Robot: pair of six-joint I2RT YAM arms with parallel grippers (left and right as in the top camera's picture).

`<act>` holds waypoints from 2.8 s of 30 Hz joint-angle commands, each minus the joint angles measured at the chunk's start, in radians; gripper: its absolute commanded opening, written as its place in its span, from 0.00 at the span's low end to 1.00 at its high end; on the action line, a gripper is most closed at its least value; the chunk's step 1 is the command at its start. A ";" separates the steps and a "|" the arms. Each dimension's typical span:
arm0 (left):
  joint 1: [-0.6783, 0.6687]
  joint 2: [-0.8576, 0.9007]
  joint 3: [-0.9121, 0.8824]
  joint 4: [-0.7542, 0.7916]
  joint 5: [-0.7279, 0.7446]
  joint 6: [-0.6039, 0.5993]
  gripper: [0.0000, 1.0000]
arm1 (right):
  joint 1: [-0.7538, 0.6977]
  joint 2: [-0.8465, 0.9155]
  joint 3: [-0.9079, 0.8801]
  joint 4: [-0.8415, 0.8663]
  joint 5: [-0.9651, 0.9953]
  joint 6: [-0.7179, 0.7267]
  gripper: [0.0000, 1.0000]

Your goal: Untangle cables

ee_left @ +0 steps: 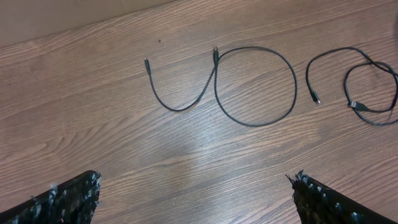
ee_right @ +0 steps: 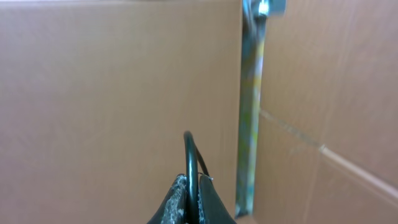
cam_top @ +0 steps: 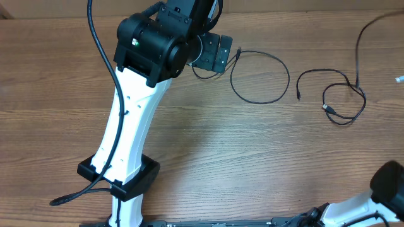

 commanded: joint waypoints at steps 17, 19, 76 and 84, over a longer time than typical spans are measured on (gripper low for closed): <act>-0.006 0.002 0.000 0.005 0.008 -0.003 0.99 | -0.230 0.049 -0.006 -0.023 0.052 -0.007 0.04; -0.006 0.002 0.000 0.005 0.008 -0.003 1.00 | -0.232 0.071 -0.034 -0.023 0.057 -0.007 0.04; -0.006 0.002 0.000 -0.007 0.008 -0.003 1.00 | -0.057 0.207 -1.058 0.285 0.468 0.098 1.00; -0.006 0.003 0.000 -0.006 0.008 -0.003 1.00 | 0.029 0.024 -0.862 0.174 0.392 0.099 1.00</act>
